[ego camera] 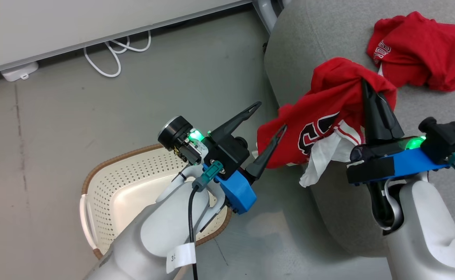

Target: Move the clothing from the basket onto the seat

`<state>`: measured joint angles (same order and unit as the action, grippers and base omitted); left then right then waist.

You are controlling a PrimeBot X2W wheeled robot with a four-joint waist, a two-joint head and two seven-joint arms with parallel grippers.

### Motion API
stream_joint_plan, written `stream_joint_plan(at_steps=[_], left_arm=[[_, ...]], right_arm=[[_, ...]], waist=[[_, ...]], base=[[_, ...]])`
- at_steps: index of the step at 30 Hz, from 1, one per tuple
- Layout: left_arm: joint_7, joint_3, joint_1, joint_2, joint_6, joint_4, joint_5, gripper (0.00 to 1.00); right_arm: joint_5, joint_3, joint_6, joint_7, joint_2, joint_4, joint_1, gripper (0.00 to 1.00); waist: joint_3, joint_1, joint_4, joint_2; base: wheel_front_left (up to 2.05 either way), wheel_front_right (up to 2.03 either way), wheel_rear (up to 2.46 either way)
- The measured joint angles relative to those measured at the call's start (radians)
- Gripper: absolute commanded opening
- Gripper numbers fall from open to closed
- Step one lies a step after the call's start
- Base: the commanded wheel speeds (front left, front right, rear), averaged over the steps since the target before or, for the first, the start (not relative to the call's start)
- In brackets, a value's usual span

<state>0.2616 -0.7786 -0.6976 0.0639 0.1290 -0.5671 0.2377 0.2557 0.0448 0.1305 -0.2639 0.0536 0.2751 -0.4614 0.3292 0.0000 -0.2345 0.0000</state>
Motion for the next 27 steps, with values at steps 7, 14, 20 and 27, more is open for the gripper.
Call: stream_joint_plan(at_steps=[7, 14, 20, 27], left_arm=[[0.000, -0.040, 0.000, 0.001, 0.000, -0.001, 0.018, 1.00], [0.000, -0.044, 0.000, 0.003, 0.000, -0.001, 0.027, 1.00], [0.000, -0.040, -0.007, 0.006, 0.000, 0.007, 0.021, 1.00], [0.000, -0.023, -0.050, 0.027, 0.000, 0.028, -0.005, 1.00]], right_arm=[[-0.005, -0.067, 0.000, 0.000, 0.000, -0.030, 0.047, 0.00], [-0.008, -0.090, 0.000, 0.000, 0.000, -0.053, 0.062, 0.00], [-0.009, -0.104, 0.000, 0.000, -0.002, -0.085, 0.024, 0.00], [-0.019, -0.139, 0.000, 0.000, 0.005, -0.134, -0.133, 0.00]], waist=[[0.016, 0.0000, -0.042, 0.0000], [0.019, 0.0000, -0.056, 0.0000], [0.038, -0.0001, -0.056, 0.0000], [0.103, -0.0001, -0.048, 0.0000]], base=[[0.00, 0.00, 0.00], [0.00, 0.00, 0.00], [0.00, 0.00, 0.00], [0.00, 0.00, 0.00]])
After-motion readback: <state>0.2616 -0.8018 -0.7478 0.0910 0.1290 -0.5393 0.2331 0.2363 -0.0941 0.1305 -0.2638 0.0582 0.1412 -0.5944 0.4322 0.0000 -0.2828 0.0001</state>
